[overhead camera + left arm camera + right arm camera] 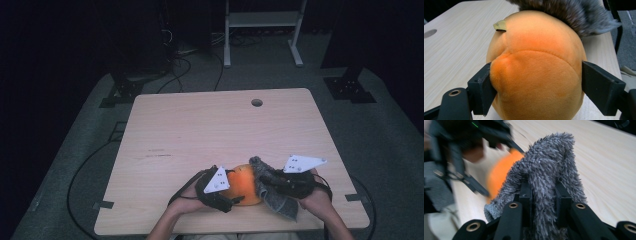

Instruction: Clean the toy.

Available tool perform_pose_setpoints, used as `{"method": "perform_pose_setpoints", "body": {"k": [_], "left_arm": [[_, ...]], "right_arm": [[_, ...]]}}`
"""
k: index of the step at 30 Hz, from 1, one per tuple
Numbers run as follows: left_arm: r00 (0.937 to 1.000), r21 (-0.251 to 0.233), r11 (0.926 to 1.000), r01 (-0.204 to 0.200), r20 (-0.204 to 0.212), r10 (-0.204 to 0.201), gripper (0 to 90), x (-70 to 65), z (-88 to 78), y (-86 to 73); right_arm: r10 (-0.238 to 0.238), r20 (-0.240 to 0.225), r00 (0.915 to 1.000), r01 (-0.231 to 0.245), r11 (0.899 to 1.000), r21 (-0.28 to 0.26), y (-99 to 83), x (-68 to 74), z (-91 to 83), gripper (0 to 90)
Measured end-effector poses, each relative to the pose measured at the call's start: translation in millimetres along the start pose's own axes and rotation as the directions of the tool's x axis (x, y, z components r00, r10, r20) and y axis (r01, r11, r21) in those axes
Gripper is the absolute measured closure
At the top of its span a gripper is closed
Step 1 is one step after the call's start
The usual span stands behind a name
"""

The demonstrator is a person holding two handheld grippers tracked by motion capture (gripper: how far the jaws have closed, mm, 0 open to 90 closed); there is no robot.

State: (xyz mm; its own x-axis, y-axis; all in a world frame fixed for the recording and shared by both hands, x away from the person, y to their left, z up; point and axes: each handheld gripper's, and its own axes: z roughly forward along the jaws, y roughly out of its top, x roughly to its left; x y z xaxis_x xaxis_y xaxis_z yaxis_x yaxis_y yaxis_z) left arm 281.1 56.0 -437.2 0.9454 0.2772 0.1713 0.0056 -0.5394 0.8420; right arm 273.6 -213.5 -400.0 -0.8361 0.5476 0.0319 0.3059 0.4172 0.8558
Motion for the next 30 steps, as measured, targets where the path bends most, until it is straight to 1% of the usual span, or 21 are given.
{"method": "perform_pose_setpoints", "body": {"k": [1, 3, 5, 6, 7, 8, 10, 12, 13, 14, 16, 17, 18, 19, 20, 22, 23, 24, 25, 27, 30], "left_arm": [[1.0000, 0.002, 1.0000, -0.003, 0.003, 0.003, 18.5, 0.1, -0.4, 0.4], [0.9999, 0.002, 0.9999, 0.014, 0.005, -0.014, 14.4, 3.8, -2.4, 1.4], [0.9961, 0.005, 0.9961, 0.088, -0.001, -0.088, 11.0, 10.2, -3.5, 3.0], [0.9912, 0.018, 0.9910, 0.133, 0.004, -0.133, 9.1, 13.2, -1.8, 3.1], [0.9885, 0.016, 0.9884, 0.151, 0.010, -0.151, 9.5, 13.6, -0.6, 2.6], [0.9882, 0.007, 0.9883, 0.152, 0.016, -0.152, 12.8, 12.3, 0.8, 1.9], [0.9953, 0.007, 0.9953, 0.097, 0.002, -0.097, 18.4, 6.3, 2.8, 3.9], [0.9990, 0.004, 0.9990, 0.044, 0.000, -0.044, 21.1, 0.1, 3.5, 7.3], [1.0000, 0.007, 1.0000, -0.007, 0.001, 0.007, 22.1, -3.5, 3.7, 8.6], [0.9973, 0.007, 0.9973, -0.073, 0.006, 0.073, 22.6, -9.0, 4.0, 9.9], [0.9908, 0.013, 0.9907, -0.135, 0.010, 0.135, 23.0, -14.8, 4.0, 11.8], [0.9908, 0.019, 0.9906, -0.135, 0.010, 0.135, 22.5, -14.8, 3.6, 12.2], [0.9928, 0.018, 0.9927, -0.119, 0.017, 0.119, 20.7, -13.3, 3.2, 12.2], [0.9960, 0.014, 0.9962, -0.085, 0.026, 0.085, 17.8, -11.0, 3.1, 12.2], [0.9989, 0.004, 0.9995, -0.031, 0.036, 0.031, 14.3, -7.2, 2.9, 12.8], [0.9977, -0.014, 0.9987, 0.048, 0.049, -0.048, 11.5, -4.8, 4.3, 13.8], [0.9980, -0.010, 0.9991, 0.041, 0.048, -0.040, 12.2, -5.1, 5.0, 13.9], [0.9990, -0.002, 1.0000, 0.006, 0.044, -0.006, 14.4, -7.0, 5.2, 13.3], [0.9991, -0.001, 1.0000, -0.007, 0.043, 0.007, 17.0, -7.7, 4.5, 12.6], [0.9991, -0.004, 0.9999, -0.009, 0.041, 0.009, 21.7, -6.3, 2.1, 11.6], [0.9987, 0.001, 0.9997, -0.023, 0.045, 0.023, 24.1, -4.9, 0.7, 9.0]], "right_arm": [[-0.015, -0.015, 0.9998, 0.015, 1.000, -0.008, 3.8, 3.6, 0.1, 72.0], [-0.049, -0.011, 0.9987, 0.050, 0.998, 0.024, 3.4, 6.7, 4.3, 72.0], [-0.049, -0.006, 0.9988, 0.049, 0.998, 0.038, -0.8, 5.1, 6.2, 72.1], [-0.037, -0.014, 0.9992, 0.037, 0.999, 0.037, -3.2, 2.5, 5.6, 72.2], [-0.018, -0.018, 0.9997, 0.018, 0.999, 0.038, -5.2, -0.8, 3.6, 72.1], [-0.016, -0.017, 0.9997, 0.016, 0.999, 0.040, -5.8, -2.5, 2.3, 72.1], [-0.017, -0.001, 0.9999, 0.017, 0.999, 0.046, -4.4, -2.8, -0.9, 72.3], [-0.050, 0.014, 0.9986, 0.050, 0.998, 0.040, 2.0, 3.4, -3.9, 72.4], [-0.068, 0.015, 0.9976, 0.067, 0.997, 0.029, 6.7, 8.2, -5.3, 72.4], [-0.079, 0.001, 0.9969, 0.079, 0.997, 0.008, 11.8, 12.8, -6.7, 72.4], [-0.106, -0.023, 0.9941, 0.105, 0.994, -0.016, 20.8, 20.2, -7.4, 72.3], [-0.120, -0.025, 0.9924, 0.120, 0.993, -0.003, 23.0, 23.6, -5.2, 72.1], [-0.129, -0.021, 0.9915, 0.129, 0.992, 0.012, 22.3, 24.6, -3.0, 72.0], [-0.131, -0.020, 0.9911, 0.132, 0.991, 0.030, 19.9, 24.5, 0.2, 72.0], [-0.118, -0.030, 0.9926, 0.119, 0.992, 0.033, 16.9, 22.6, 2.4, 72.1], [-0.081, -0.049, 0.9955, 0.082, 0.996, 0.017, 13.9, 19.9, 2.7, 72.1], [-0.083, -0.048, 0.9954, 0.084, 0.996, 0.016, 14.5, 22.0, 2.8, 72.1], [-0.091, -0.048, 0.9947, 0.092, 0.996, 0.020, 15.3, 24.0, 3.2, 72.0], [-0.105, -0.043, 0.9935, 0.106, 0.994, 0.029, 16.3, 27.4, 4.1, 71.9], [-0.121, -0.034, 0.9921, 0.122, 0.992, 0.030, 17.3, 27.3, 3.4, 72.0], [-0.101, -0.019, 0.9947, 0.102, 0.994, 0.026, 15.0, 17.8, 1.2, 72.1]]}}
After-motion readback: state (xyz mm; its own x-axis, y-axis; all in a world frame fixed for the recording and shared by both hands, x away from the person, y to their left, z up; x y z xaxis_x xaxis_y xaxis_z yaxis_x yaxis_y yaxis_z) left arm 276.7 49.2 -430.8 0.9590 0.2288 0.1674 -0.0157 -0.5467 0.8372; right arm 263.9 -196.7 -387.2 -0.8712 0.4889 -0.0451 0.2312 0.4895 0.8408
